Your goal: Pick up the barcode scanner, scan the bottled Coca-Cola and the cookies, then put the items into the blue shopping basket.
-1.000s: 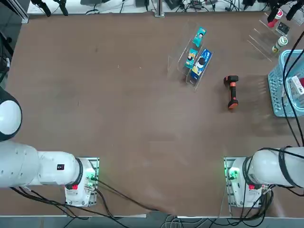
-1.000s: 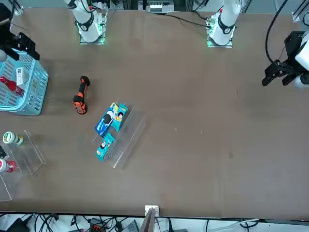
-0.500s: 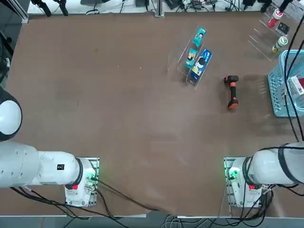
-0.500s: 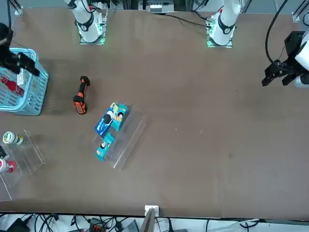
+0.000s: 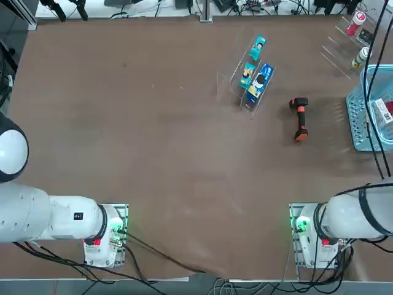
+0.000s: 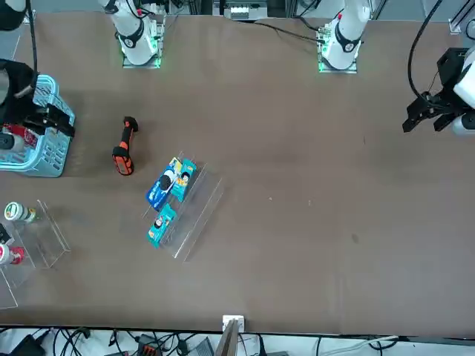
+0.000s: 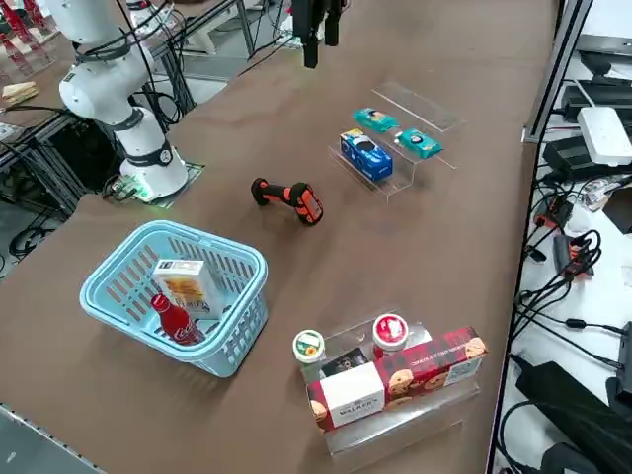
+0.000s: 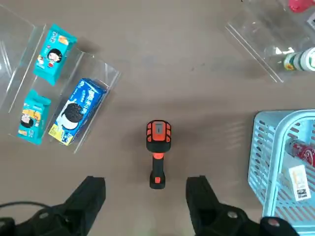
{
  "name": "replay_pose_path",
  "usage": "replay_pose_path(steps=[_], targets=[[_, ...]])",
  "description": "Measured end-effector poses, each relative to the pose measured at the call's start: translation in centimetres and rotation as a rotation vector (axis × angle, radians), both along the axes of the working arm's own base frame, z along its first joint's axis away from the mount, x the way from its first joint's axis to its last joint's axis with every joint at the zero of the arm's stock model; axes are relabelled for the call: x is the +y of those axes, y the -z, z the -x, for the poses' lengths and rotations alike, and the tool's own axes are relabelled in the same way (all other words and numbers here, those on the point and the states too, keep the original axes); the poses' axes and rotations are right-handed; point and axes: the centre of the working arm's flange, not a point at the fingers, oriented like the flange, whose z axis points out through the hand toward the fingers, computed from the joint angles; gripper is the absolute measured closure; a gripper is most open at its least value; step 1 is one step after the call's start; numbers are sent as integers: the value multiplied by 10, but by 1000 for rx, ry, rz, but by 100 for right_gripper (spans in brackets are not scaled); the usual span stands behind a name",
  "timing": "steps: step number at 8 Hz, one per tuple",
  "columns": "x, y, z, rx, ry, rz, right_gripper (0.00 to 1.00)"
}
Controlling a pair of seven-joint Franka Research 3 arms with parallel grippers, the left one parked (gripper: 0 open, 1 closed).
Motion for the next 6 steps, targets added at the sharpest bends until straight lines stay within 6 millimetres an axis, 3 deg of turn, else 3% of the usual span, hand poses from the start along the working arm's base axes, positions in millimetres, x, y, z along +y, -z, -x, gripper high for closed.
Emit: replay_pose_path(steps=[3, 6], targets=[[-16, 10, -3, 17, 28, 6, 0], [-18, 16, -7, 17, 33, 3, 0]])
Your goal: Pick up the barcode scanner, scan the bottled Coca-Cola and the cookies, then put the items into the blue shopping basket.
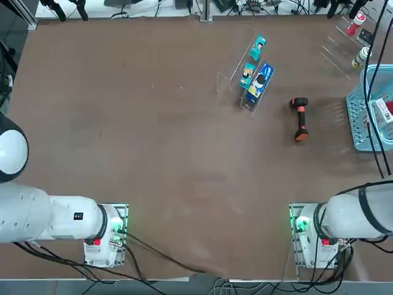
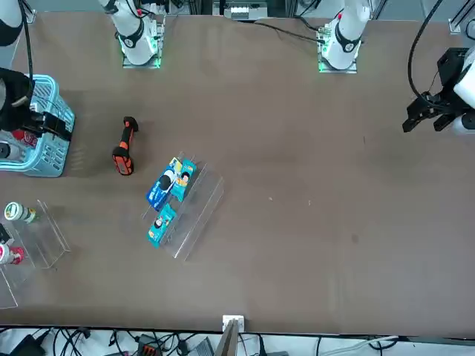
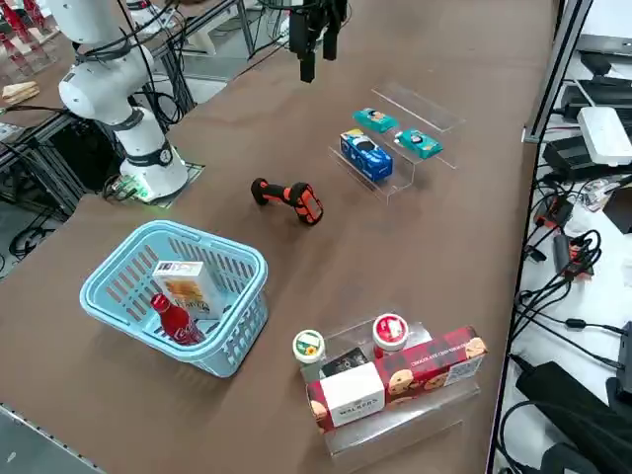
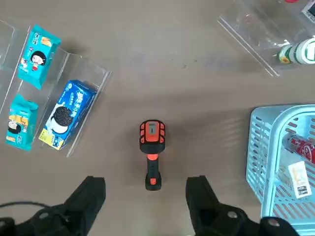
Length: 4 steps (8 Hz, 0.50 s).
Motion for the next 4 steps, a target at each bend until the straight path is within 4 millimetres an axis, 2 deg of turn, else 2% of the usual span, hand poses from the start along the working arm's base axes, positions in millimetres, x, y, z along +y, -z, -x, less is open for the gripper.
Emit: replay_pose_path(steps=[4], targets=[[-3, 9, -5, 8, 4, 0, 0]])
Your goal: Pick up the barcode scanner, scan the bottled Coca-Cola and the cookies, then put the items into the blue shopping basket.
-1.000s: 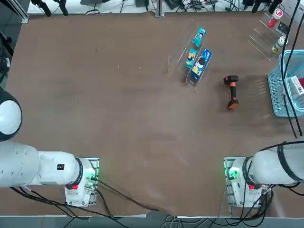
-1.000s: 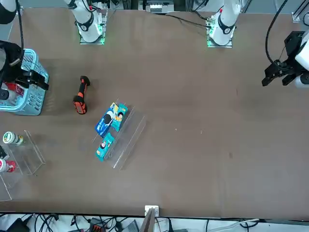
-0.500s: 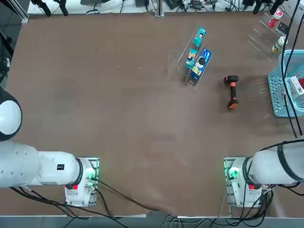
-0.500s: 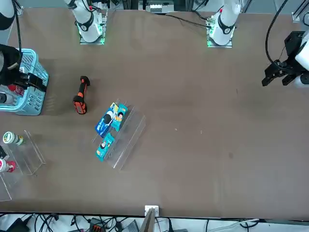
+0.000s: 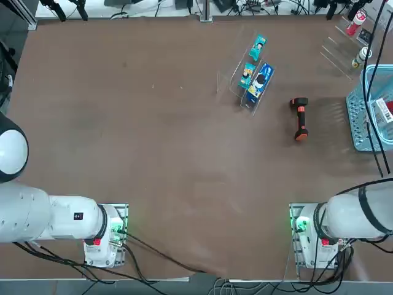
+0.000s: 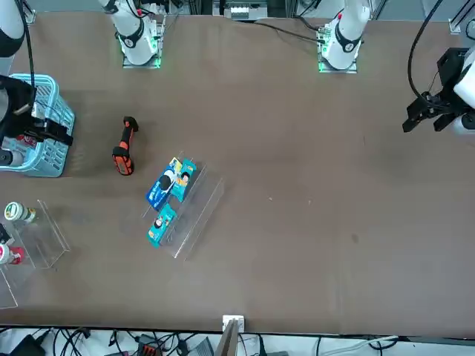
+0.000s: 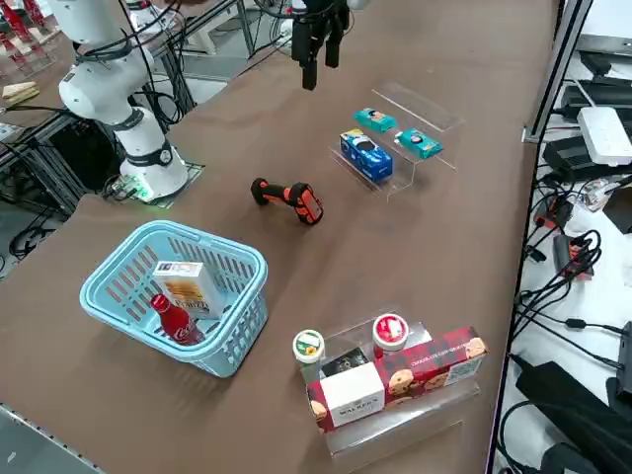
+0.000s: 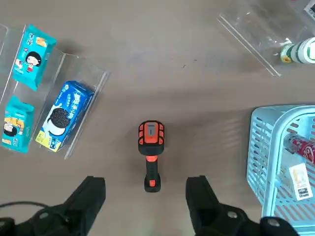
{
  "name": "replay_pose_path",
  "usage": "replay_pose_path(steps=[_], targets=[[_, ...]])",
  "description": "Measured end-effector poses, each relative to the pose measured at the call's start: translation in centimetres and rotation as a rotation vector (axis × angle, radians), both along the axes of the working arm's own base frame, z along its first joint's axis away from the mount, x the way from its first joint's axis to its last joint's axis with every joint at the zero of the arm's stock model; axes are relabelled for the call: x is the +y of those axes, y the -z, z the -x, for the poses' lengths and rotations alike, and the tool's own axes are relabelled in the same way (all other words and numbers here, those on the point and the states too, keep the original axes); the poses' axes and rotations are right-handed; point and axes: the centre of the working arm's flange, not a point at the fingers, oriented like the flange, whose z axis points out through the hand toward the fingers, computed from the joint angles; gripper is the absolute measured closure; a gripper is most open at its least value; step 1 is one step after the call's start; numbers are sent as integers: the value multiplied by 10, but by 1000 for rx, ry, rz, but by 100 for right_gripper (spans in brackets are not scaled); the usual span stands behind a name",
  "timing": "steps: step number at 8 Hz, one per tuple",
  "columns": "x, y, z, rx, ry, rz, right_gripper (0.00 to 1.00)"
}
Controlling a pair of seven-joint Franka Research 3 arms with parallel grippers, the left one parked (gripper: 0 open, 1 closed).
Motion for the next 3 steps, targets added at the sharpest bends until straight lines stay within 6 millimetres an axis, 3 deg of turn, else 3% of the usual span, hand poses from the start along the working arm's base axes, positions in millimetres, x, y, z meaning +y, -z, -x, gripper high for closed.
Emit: replay_pose_path(steps=[3], targets=[[0, -4, -6, -52, -3, 7, 0]])
